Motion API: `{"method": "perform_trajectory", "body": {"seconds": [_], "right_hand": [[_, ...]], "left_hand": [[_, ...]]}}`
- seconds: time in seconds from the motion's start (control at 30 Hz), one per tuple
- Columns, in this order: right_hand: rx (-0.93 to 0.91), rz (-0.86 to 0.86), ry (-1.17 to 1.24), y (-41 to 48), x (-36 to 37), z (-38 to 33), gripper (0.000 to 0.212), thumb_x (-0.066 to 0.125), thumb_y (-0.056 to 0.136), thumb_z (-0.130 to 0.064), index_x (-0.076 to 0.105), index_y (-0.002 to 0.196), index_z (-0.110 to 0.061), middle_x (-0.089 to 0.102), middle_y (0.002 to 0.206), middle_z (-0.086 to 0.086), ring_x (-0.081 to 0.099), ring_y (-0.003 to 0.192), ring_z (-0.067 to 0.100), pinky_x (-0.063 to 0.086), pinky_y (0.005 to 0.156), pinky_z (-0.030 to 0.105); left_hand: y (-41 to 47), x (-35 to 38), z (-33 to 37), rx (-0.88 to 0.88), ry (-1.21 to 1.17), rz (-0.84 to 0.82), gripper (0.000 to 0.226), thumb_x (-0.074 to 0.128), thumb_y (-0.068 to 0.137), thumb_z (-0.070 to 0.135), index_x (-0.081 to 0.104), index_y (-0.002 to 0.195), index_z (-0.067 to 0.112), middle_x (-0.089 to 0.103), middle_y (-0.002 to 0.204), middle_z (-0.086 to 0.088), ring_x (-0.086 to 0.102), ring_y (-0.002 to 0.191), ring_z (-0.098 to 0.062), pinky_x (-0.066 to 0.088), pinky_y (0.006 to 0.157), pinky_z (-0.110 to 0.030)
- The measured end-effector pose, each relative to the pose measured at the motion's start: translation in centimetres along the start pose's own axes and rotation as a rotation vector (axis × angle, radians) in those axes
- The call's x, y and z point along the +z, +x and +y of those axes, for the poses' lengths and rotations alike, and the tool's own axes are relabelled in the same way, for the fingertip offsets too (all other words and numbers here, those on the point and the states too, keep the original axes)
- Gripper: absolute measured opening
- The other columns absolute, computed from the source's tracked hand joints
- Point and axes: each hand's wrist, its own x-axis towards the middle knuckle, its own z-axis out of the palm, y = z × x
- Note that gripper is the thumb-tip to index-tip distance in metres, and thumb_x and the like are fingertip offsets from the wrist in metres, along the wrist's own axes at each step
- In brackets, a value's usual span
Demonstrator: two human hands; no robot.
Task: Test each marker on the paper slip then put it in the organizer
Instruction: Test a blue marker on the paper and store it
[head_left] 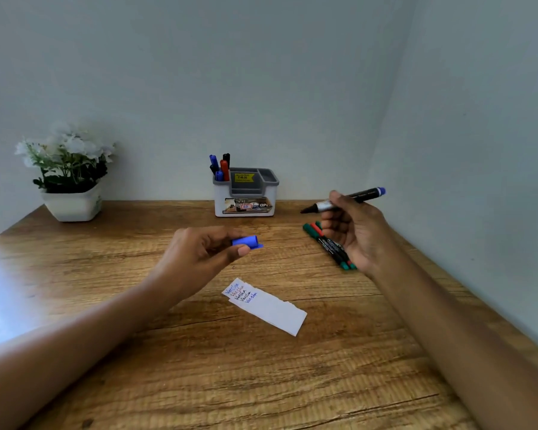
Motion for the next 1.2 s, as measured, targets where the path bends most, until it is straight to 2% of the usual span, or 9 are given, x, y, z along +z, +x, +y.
{"method": "perform_trajectory", "body": {"seconds": [0.1, 0.2, 0.3, 0.37, 0.53, 0.73, 0.87, 1.2], "right_hand": [[0.051, -0.142, -0.057, -0.6, 1.3, 0.8, 0.017, 0.058, 0.089, -0.018, 0.069, 0.087, -0.005, 0.068, 0.062, 0.006, 0.064, 0.051, 0.011, 0.053, 0.045, 0.019], [0.112, -0.23, -0.118, -1.1, 1.6, 1.4, 0.016, 0.058, 0.088, -0.014, 0.071, 0.09, -0.006, 0.07, 0.068, 0.007, 0.066, 0.056, 0.012, 0.054, 0.048, 0.021], [0.137, -0.315, -0.241, -1.6, 1.9, 1.9, 0.008, 0.061, 0.085, -0.007, 0.069, 0.084, -0.008, 0.066, 0.067, 0.006, 0.062, 0.055, 0.011, 0.052, 0.046, 0.022], [0.124, -0.361, -0.355, -2.0, 2.3, 2.2, 0.006, 0.064, 0.082, -0.004, 0.064, 0.081, -0.01, 0.059, 0.065, 0.004, 0.056, 0.054, 0.011, 0.048, 0.044, 0.023], [0.125, -0.414, -0.542, -3.0, 3.0, 3.3, 0.005, 0.059, 0.084, -0.004, 0.06, 0.081, -0.008, 0.056, 0.066, 0.007, 0.052, 0.058, 0.016, 0.045, 0.044, 0.025], [0.141, -0.5, -0.63, -3.5, 3.1, 4.9, 0.011, 0.058, 0.084, 0.0, 0.061, 0.08, -0.01, 0.057, 0.062, 0.003, 0.055, 0.054, 0.012, 0.05, 0.046, 0.024], [0.142, -0.486, -0.641, -3.3, 3.0, 5.3, 0.011, 0.058, 0.085, -0.002, 0.06, 0.079, -0.01, 0.058, 0.062, 0.004, 0.055, 0.052, 0.011, 0.051, 0.047, 0.022], [0.099, -0.542, -0.706, -3.4, 3.1, 5.4, 0.006, 0.065, 0.083, -0.006, 0.063, 0.082, -0.012, 0.064, 0.064, 0.0, 0.056, 0.056, 0.01, 0.049, 0.049, 0.022]], "left_hand": [[-0.2, -0.9, 0.3, 0.225, 0.06, -0.152, 0.035, 0.056, 0.085, 0.058, 0.069, 0.105, 0.033, 0.073, 0.083, 0.015, 0.063, 0.066, 0.004, 0.046, 0.055, -0.011], [-1.0, -1.9, 0.0, 0.477, 0.154, -0.32, 0.038, 0.054, 0.092, 0.048, 0.071, 0.11, 0.02, 0.073, 0.102, 0.011, 0.07, 0.083, 0.0, 0.056, 0.06, -0.021], [-2.1, -2.1, -0.5, 0.588, 0.17, -0.427, 0.03, 0.059, 0.093, 0.038, 0.072, 0.11, 0.017, 0.071, 0.113, 0.009, 0.065, 0.106, -0.001, 0.059, 0.075, -0.03], [-2.3, -2.1, -0.7, 0.62, 0.183, -0.49, 0.027, 0.061, 0.093, 0.036, 0.073, 0.107, 0.016, 0.07, 0.115, 0.01, 0.061, 0.112, 0.002, 0.058, 0.079, -0.029], [-2.2, -2.2, -1.0, 0.679, 0.287, -0.557, 0.03, 0.056, 0.095, 0.041, 0.072, 0.112, 0.022, 0.071, 0.113, 0.012, 0.062, 0.111, 0.001, 0.058, 0.077, -0.028], [-2.1, -2.3, -1.4, 0.72, 0.323, -0.58, 0.03, 0.057, 0.095, 0.041, 0.071, 0.114, 0.023, 0.071, 0.113, 0.011, 0.063, 0.11, 0.0, 0.058, 0.077, -0.029], [-2.1, -2.6, -1.4, 0.766, 0.349, -0.581, 0.03, 0.057, 0.095, 0.041, 0.071, 0.114, 0.022, 0.071, 0.112, 0.011, 0.063, 0.109, -0.001, 0.057, 0.078, -0.027], [-2.3, -2.6, -2.1, 0.717, 0.254, -0.589, 0.03, 0.06, 0.094, 0.038, 0.071, 0.115, 0.019, 0.071, 0.114, 0.009, 0.06, 0.113, 0.002, 0.058, 0.074, -0.026]]}}
